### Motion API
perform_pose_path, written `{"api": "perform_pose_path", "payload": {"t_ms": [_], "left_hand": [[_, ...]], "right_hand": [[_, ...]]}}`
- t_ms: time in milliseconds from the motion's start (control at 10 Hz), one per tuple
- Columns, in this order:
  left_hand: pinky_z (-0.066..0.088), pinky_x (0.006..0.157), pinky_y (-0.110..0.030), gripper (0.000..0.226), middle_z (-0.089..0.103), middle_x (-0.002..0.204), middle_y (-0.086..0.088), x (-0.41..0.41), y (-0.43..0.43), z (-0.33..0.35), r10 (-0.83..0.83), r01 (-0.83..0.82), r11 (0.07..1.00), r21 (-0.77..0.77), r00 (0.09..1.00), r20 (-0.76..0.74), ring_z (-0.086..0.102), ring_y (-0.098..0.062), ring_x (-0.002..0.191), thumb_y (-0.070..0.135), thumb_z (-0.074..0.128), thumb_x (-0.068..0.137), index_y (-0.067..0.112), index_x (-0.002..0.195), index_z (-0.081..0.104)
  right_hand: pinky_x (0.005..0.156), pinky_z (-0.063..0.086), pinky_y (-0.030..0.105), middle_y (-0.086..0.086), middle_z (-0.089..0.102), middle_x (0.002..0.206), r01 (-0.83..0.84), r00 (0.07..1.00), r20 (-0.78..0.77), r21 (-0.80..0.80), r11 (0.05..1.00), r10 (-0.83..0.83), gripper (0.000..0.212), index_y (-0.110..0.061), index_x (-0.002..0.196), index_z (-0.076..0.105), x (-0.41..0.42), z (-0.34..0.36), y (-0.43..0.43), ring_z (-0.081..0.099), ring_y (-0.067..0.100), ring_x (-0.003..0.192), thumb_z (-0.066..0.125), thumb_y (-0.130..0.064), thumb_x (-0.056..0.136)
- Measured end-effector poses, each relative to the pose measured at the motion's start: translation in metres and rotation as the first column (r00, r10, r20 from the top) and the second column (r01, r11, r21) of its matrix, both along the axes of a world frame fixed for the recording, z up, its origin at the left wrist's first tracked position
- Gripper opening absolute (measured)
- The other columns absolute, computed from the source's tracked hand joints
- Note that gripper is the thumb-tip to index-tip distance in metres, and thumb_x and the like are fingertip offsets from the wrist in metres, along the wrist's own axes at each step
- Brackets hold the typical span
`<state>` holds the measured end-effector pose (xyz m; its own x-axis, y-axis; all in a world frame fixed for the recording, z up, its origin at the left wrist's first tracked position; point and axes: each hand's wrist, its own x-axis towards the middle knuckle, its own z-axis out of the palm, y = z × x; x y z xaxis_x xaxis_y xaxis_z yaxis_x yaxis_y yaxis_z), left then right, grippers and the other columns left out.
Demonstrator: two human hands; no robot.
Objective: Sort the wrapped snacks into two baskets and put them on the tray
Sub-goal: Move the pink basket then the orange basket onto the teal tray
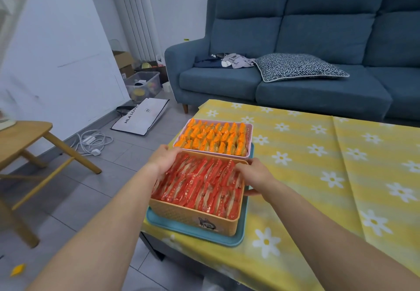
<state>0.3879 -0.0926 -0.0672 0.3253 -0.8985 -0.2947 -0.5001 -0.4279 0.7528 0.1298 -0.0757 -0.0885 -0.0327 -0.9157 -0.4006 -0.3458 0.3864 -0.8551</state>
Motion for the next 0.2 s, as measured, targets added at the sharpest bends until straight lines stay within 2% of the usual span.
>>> {"api": "perform_pose_path", "payload": {"t_ms": [100, 200], "left_hand": [[0.042, 0.095, -0.04, 0.071, 0.055, 0.142, -0.012, 0.0, 0.015, 0.006, 0.064, -0.044, 0.993, -0.11, 0.98, 0.187, 0.054, -0.034, 0.126, 0.056, 0.055, 0.091, 0.017, 0.148, 0.039], [0.042, 0.1, -0.043, 0.072, 0.053, 0.145, -0.012, -0.007, 0.033, 0.023, 0.02, 0.016, 0.991, -0.131, 0.963, 0.27, 0.055, -0.034, 0.125, 0.056, 0.053, 0.091, 0.017, 0.149, 0.039]], "right_hand": [[0.072, 0.059, 0.04, 0.009, 0.06, 0.113, -0.073, 0.992, -0.108, -0.011, 0.997, 0.071, 0.033, -0.012, 0.114, 0.053, -0.012, 0.01, 0.007, 0.06, 0.024, 0.093, 0.054, -0.039, 0.094], [0.081, 0.054, 0.043, 0.016, 0.052, 0.132, -0.118, 0.943, -0.322, -0.091, 0.989, 0.083, 0.055, -0.005, 0.136, 0.046, -0.03, 0.03, 0.014, 0.058, 0.029, 0.1, 0.052, -0.044, 0.098]]}}
